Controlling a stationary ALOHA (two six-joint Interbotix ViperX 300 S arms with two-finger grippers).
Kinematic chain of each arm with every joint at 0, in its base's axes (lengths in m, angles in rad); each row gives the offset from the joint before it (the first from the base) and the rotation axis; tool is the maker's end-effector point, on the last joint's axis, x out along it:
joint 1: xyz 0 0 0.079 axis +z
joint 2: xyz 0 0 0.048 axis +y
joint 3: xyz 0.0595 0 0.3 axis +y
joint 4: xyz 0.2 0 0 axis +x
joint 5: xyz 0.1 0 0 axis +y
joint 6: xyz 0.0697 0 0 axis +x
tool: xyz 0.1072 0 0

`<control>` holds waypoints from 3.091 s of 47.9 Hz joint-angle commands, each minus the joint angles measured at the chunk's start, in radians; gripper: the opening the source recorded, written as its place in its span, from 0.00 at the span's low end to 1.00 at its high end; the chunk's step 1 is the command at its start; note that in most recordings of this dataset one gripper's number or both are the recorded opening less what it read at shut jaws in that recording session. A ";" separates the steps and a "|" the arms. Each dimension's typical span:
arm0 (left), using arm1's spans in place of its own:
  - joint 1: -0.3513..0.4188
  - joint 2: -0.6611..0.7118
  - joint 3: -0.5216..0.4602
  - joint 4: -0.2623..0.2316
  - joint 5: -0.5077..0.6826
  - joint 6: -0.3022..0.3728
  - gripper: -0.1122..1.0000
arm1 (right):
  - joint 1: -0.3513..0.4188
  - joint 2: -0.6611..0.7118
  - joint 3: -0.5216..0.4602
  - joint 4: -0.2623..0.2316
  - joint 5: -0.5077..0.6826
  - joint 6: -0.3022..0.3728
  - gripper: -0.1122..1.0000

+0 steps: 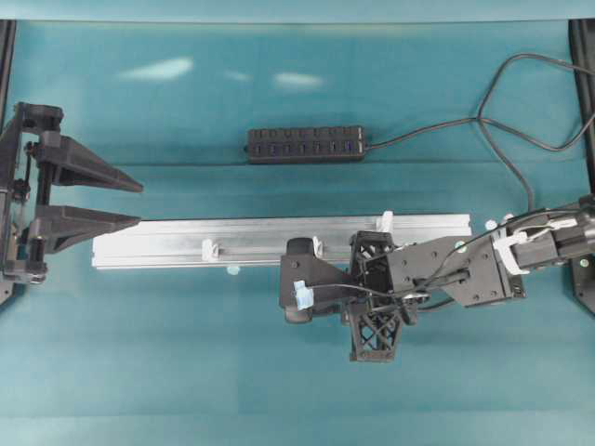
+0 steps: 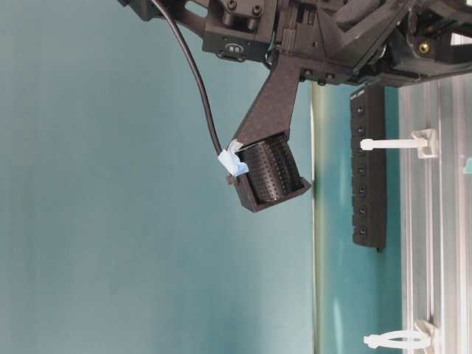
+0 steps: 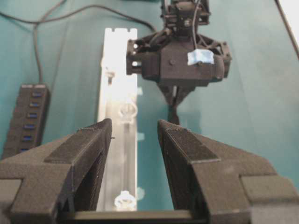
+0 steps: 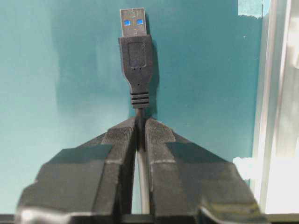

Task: Pass the USB cable through three rings with both arms.
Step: 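Lift the plug and carry it right toward the rightmost ring, then push the plug leftward through the rightmost white ring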

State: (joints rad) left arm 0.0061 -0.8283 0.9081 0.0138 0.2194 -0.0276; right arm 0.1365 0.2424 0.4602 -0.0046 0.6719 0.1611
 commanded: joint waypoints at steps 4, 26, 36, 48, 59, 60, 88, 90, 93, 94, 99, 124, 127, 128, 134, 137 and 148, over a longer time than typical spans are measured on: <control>0.005 -0.003 -0.009 0.003 -0.009 0.002 0.57 | -0.014 0.002 0.003 -0.005 0.012 -0.008 0.03; 0.009 -0.017 -0.011 0.002 -0.014 0.002 0.57 | -0.014 -0.044 -0.038 -0.015 0.133 -0.026 0.03; 0.008 -0.015 -0.011 0.002 -0.029 0.002 0.57 | -0.014 -0.117 -0.074 -0.055 0.262 -0.025 0.03; 0.008 -0.017 -0.009 0.002 -0.029 0.002 0.57 | -0.014 -0.210 -0.112 -0.127 0.451 -0.037 0.03; 0.008 -0.017 -0.011 0.002 -0.029 0.003 0.57 | -0.014 -0.287 -0.101 -0.186 0.586 -0.044 0.03; 0.008 -0.017 -0.011 0.002 -0.029 0.003 0.57 | -0.014 -0.295 -0.101 -0.193 0.594 -0.044 0.03; 0.008 -0.026 -0.014 0.002 -0.029 0.000 0.57 | -0.074 -0.451 0.069 -0.298 0.661 -0.063 0.02; 0.009 -0.026 -0.015 0.002 -0.029 0.000 0.57 | -0.077 -0.460 0.080 -0.302 0.660 -0.069 0.02; 0.008 -0.026 -0.015 0.003 -0.029 0.000 0.57 | -0.080 -0.472 0.098 -0.307 0.660 -0.084 0.02; 0.008 -0.026 -0.015 0.002 -0.029 0.002 0.57 | -0.080 -0.477 0.103 -0.308 0.661 -0.091 0.02; 0.009 -0.026 -0.015 0.002 -0.029 0.002 0.57 | -0.095 -0.494 0.126 -0.311 0.649 -0.107 0.02; 0.009 -0.023 -0.020 0.002 -0.048 0.002 0.57 | -0.112 -0.489 0.256 -0.305 0.453 -0.087 0.02; 0.009 -0.020 -0.018 0.002 -0.048 0.000 0.57 | -0.117 -0.482 0.270 -0.305 0.425 -0.078 0.02; 0.009 -0.020 -0.020 0.002 -0.048 0.002 0.57 | -0.120 -0.479 0.275 -0.305 0.410 -0.074 0.02; 0.008 -0.018 -0.017 0.002 -0.046 0.002 0.57 | -0.138 -0.460 0.293 -0.305 0.347 -0.063 0.02; 0.009 -0.017 -0.017 0.002 -0.046 0.002 0.57 | -0.144 -0.449 0.296 -0.304 0.321 -0.061 0.02; 0.009 -0.017 -0.015 0.002 -0.046 0.002 0.57 | -0.153 -0.405 0.293 -0.304 0.250 -0.061 0.02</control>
State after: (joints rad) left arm 0.0138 -0.8468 0.9097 0.0138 0.1810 -0.0276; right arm -0.0138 -0.1657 0.7609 -0.3068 0.9388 0.0905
